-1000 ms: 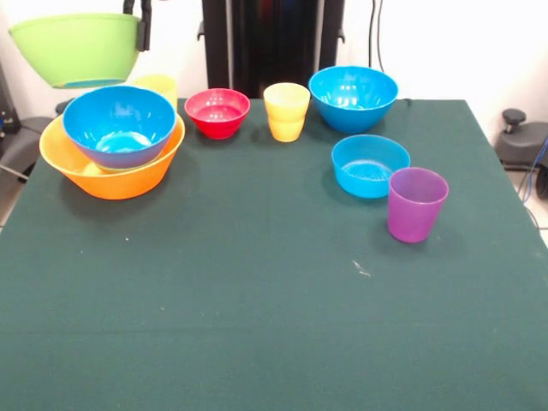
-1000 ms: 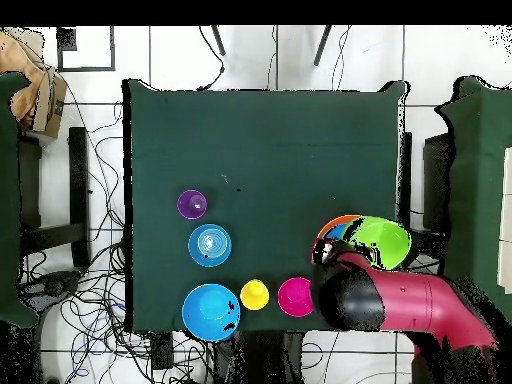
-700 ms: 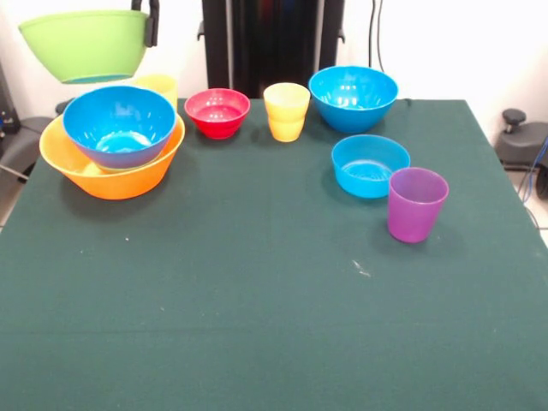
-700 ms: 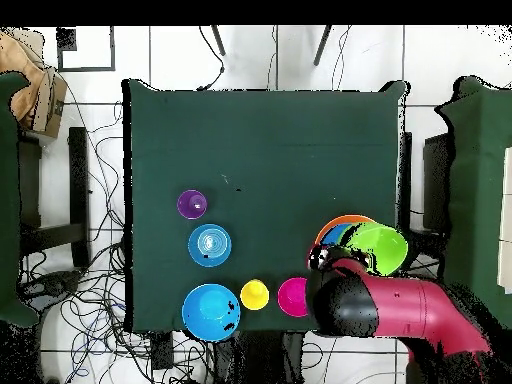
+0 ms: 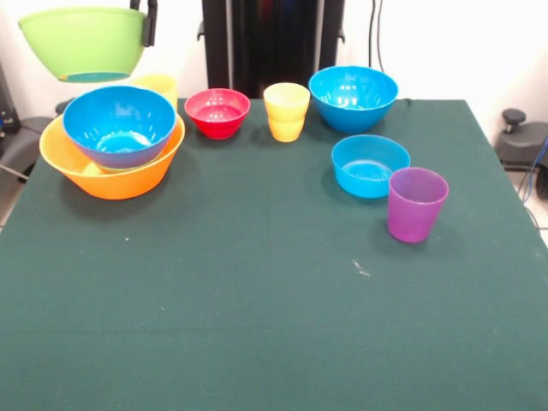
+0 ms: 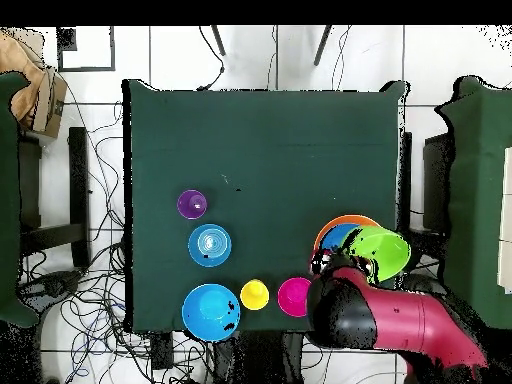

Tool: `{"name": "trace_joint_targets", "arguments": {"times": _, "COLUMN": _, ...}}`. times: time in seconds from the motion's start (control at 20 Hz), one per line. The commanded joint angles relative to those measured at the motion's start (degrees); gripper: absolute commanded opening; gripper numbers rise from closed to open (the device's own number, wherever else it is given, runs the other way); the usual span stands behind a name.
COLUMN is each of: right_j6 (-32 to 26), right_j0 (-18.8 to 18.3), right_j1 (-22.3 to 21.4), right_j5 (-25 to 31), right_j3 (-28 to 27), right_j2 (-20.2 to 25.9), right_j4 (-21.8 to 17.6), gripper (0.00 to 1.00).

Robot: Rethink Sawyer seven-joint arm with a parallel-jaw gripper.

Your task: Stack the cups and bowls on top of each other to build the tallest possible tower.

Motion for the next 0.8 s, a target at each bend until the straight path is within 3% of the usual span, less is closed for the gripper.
{"name": "trace_joint_targets", "arguments": {"times": 0.05, "right_j6": 5.39, "right_j0": 3.94, "right_j1": 3.30, "right_j5": -5.56, "right_j3": 1.09, "right_j2": -3.94, "right_j4": -5.79, "gripper": 0.00}}
{"name": "trace_joint_targets", "arguments": {"times": 0.25, "right_j6": 5.15, "right_j0": 4.03, "right_j1": 3.86, "right_j5": -7.91, "right_j3": 1.69, "right_j2": -5.08, "right_j4": -5.80, "gripper": 0.00}}
{"name": "trace_joint_targets", "arguments": {"times": 0.6, "right_j6": 2.92, "right_j0": 1.03, "right_j1": -1.47, "right_j5": -8.42, "right_j3": 8.33, "right_j2": -4.48, "right_j4": -4.52, "gripper": 0.00}}
{"name": "trace_joint_targets", "arguments": {"times": 0.8, "right_j6": 3.28, "right_j0": 2.33, "right_j1": -0.30, "right_j5": -8.98, "right_j3": 7.55, "right_j2": -5.83, "right_j4": -5.24, "gripper": 0.00}}
